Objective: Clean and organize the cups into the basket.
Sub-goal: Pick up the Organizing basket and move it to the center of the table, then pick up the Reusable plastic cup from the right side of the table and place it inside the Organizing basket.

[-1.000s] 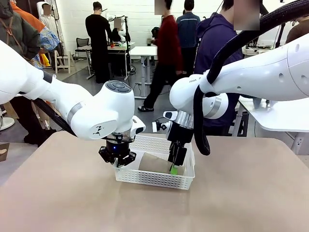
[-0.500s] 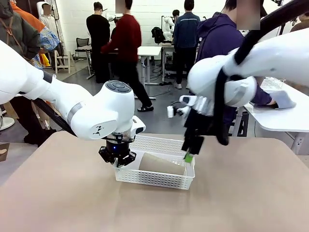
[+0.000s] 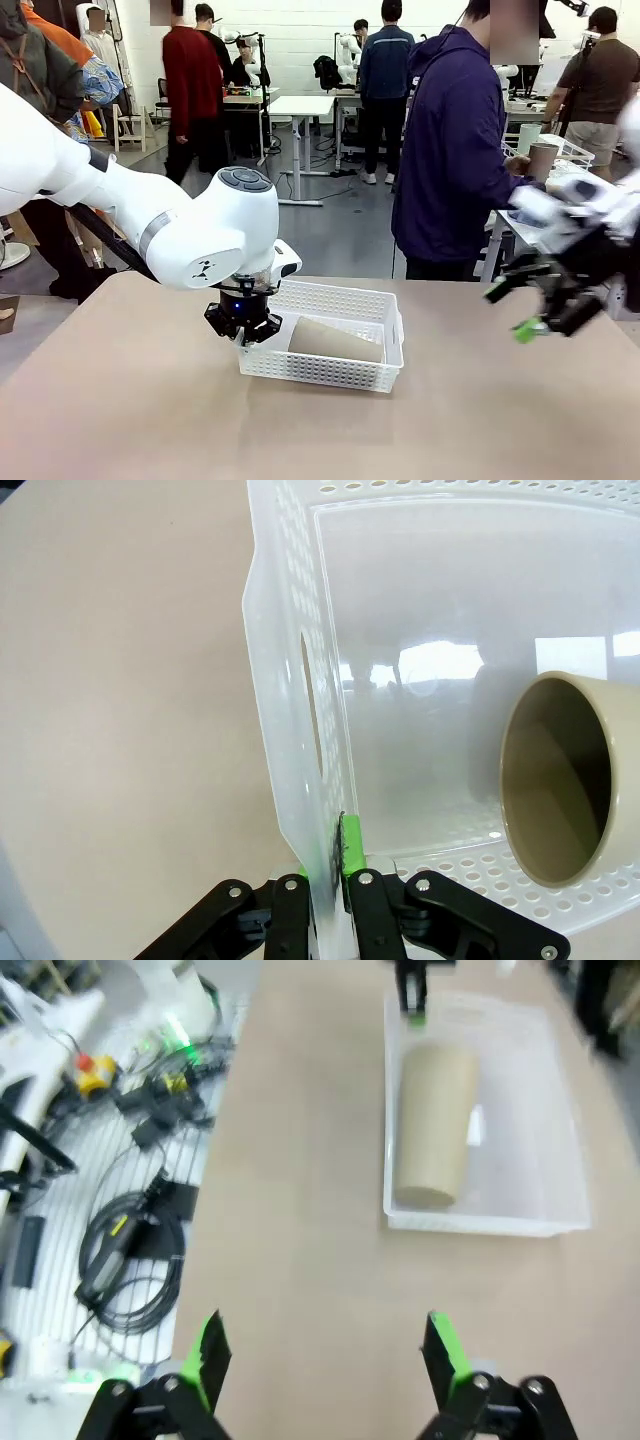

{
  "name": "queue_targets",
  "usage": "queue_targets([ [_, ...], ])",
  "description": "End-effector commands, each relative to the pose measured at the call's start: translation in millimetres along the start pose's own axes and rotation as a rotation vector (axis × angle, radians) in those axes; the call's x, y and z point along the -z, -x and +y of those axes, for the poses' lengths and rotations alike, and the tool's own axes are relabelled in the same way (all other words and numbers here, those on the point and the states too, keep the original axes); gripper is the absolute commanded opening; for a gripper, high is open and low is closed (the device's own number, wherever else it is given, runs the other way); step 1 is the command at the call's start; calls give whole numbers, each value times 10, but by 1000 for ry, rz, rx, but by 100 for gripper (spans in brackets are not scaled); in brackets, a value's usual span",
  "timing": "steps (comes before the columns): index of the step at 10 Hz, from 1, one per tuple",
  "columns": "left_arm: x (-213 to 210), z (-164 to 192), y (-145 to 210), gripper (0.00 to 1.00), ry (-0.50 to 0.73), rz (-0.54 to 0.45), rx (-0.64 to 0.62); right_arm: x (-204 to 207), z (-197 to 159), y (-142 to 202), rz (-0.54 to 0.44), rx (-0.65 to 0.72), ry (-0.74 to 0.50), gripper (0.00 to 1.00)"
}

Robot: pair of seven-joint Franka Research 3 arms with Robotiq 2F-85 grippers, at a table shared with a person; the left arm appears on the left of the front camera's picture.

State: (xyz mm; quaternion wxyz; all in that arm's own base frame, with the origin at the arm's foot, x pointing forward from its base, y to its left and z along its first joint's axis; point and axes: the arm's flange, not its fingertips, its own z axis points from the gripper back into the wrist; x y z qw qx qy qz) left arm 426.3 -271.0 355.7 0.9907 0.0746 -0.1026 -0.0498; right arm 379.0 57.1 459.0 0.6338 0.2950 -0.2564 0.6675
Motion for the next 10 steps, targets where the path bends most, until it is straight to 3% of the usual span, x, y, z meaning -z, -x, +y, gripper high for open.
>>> queue_targets([
  [1,21,-12,28,0,-9,-1,8,-414,40,538,-251,-55,19,100],
  [5,21,-12,28,0,-9,-1,8,-642,113,1424,-487,86,97,100],
  [6,21,-12,28,0,-9,-1,8,-637,114,1584,-503,151,112,100],
  [9,21,-12,28,0,-9,-1,8,-608,66,1590,-494,151,145,100],
  [10,21,-12,28,0,-9,-1,8,-581,189,1753,-500,181,114,100],
])
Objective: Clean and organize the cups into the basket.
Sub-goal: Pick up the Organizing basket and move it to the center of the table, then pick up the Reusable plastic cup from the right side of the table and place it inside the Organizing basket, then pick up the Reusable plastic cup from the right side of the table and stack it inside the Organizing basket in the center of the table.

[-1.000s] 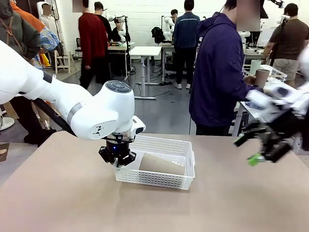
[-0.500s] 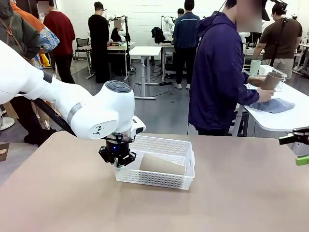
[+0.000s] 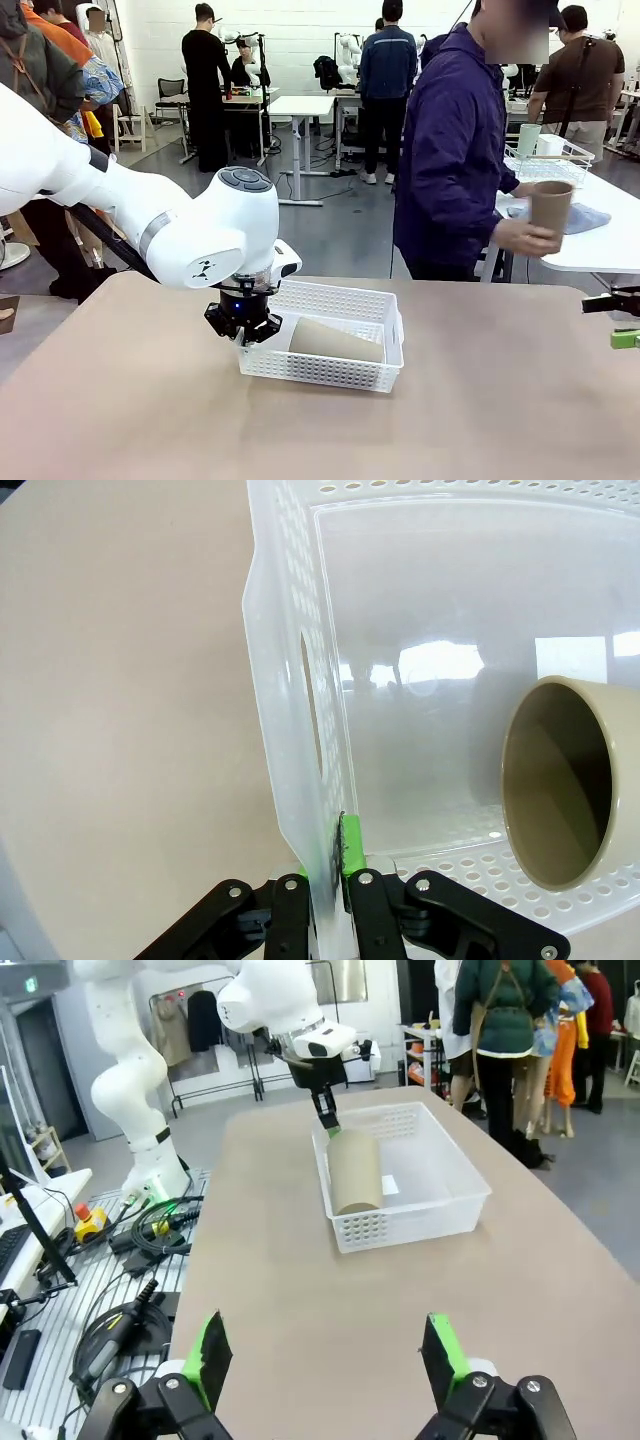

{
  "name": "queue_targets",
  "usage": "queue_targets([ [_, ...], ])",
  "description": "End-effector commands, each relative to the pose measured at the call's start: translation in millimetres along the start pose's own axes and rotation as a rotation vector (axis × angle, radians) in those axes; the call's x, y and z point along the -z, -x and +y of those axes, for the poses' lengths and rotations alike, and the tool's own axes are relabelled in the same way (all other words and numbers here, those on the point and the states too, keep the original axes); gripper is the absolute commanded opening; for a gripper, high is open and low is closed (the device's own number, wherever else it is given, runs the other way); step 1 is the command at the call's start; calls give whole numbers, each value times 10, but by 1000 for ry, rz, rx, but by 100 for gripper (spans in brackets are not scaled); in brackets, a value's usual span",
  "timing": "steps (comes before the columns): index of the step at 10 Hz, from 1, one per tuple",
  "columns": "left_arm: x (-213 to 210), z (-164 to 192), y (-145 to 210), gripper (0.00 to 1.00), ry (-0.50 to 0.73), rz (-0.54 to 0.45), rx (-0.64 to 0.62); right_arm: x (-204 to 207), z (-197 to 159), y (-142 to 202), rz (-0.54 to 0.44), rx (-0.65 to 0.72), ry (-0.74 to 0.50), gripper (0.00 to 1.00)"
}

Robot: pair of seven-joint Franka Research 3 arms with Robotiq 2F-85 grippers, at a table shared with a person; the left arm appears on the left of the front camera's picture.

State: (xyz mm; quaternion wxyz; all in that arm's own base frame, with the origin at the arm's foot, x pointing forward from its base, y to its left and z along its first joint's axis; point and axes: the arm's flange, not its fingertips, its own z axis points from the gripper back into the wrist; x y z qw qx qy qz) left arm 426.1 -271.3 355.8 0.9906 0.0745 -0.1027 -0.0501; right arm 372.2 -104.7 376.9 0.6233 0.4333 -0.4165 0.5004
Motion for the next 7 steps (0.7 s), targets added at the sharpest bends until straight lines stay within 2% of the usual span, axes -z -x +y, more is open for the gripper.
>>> queue_targets([
  [1,22,-10,27,0,-9,-1,8,-22,33,41,-2,6,-4,100],
  [7,22,-10,27,0,-9,-1,8,-22,33,41,-2,6,-4,100],
])
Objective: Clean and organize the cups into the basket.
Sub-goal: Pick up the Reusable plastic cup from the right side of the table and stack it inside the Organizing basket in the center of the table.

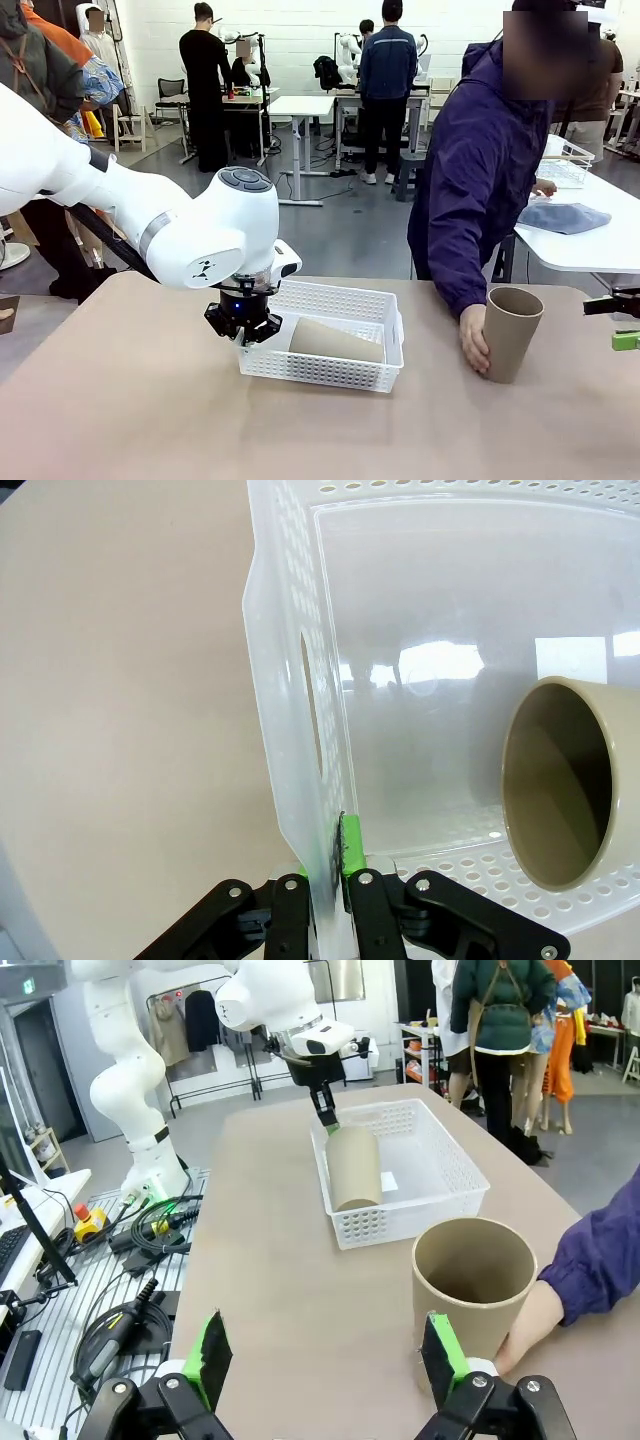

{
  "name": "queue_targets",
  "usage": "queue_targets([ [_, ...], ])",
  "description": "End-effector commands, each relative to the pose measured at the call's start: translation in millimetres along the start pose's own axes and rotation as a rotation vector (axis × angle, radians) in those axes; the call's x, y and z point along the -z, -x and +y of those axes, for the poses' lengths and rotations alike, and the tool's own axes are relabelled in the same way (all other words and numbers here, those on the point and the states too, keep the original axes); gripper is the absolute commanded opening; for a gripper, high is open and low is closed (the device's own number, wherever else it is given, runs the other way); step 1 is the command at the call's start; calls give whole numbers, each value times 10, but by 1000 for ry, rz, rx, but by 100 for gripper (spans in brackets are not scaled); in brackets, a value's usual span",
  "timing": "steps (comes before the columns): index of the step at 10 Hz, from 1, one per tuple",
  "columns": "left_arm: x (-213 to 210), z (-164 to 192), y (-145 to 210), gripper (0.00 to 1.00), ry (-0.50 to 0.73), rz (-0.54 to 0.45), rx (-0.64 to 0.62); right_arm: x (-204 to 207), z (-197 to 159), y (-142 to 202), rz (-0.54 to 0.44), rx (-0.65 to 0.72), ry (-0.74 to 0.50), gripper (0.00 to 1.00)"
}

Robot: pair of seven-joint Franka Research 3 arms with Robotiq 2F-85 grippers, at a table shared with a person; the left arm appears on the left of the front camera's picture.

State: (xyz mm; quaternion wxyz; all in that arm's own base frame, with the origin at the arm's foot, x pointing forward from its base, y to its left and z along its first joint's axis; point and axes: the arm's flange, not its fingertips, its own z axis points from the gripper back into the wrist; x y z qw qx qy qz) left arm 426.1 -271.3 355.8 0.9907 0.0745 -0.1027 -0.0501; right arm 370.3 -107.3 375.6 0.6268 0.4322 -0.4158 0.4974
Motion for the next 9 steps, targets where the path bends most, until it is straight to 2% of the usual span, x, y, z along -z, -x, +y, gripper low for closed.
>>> queue_targets([
  [1,22,-10,26,0,-9,-1,8,0,20,20,-4,-1,-10,100],
  [9,22,-10,26,0,-9,-1,8,0,20,20,-4,-1,-10,100],
])
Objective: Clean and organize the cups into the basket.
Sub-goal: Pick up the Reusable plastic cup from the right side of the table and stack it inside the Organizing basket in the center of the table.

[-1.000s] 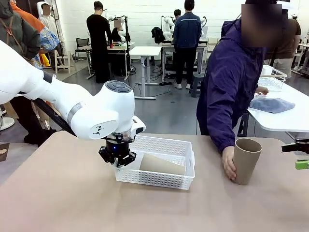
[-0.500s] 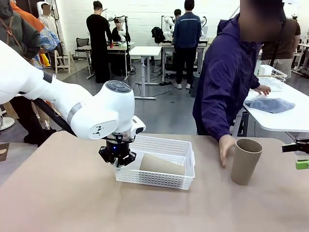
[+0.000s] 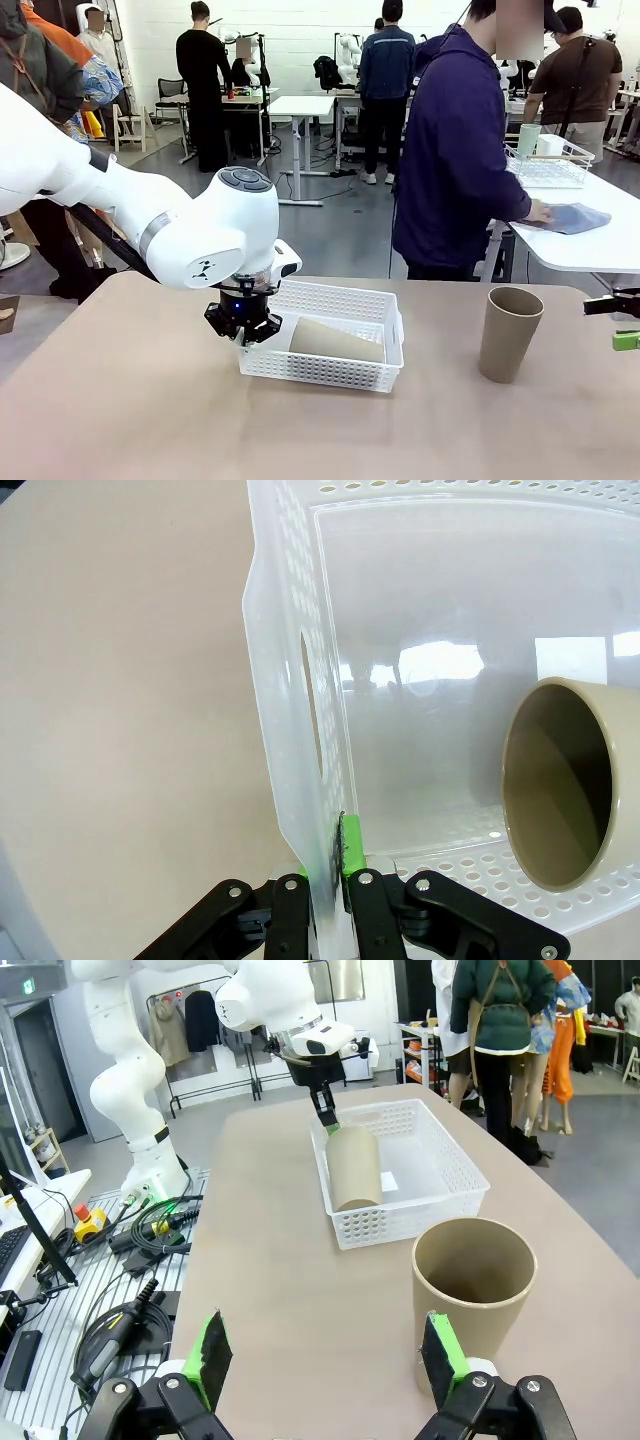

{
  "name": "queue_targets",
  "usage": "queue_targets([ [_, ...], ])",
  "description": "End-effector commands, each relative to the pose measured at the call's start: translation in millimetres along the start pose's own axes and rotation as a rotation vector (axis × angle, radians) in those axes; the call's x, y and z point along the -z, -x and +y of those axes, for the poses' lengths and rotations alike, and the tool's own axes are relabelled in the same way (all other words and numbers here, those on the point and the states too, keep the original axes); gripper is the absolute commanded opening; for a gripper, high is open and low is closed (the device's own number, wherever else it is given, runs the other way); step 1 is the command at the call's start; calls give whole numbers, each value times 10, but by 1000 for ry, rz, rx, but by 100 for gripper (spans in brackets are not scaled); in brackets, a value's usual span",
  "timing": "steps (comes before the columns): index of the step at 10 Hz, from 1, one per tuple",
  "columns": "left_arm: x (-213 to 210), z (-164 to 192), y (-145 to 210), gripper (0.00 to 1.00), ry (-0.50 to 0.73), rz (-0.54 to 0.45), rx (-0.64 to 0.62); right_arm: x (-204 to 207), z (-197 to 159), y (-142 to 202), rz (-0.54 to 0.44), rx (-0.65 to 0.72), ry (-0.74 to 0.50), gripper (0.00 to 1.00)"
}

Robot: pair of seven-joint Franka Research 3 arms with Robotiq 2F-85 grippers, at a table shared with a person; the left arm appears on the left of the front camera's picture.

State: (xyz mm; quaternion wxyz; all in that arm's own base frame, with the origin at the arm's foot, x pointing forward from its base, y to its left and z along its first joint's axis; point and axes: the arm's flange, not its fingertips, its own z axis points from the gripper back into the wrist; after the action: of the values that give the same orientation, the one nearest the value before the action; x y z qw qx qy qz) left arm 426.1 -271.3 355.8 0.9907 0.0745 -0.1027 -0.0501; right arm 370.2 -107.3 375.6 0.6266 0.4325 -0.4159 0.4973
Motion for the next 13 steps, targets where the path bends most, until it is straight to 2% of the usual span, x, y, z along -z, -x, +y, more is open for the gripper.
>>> queue_targets([
  [1,22,-10,26,0,-9,-1,8,1,18,20,-3,-1,-10,100],
  [3,22,-10,26,0,-9,-1,8,0,0,0,0,0,0,100],
  [5,22,-10,26,0,-9,-1,8,123,-59,127,-3,-40,3,100],
  [8,22,-10,26,0,-9,-1,8,372,-325,383,28,13,39,100],
  [13,22,-10,26,0,-9,-1,8,472,-530,653,47,35,58,100],
])
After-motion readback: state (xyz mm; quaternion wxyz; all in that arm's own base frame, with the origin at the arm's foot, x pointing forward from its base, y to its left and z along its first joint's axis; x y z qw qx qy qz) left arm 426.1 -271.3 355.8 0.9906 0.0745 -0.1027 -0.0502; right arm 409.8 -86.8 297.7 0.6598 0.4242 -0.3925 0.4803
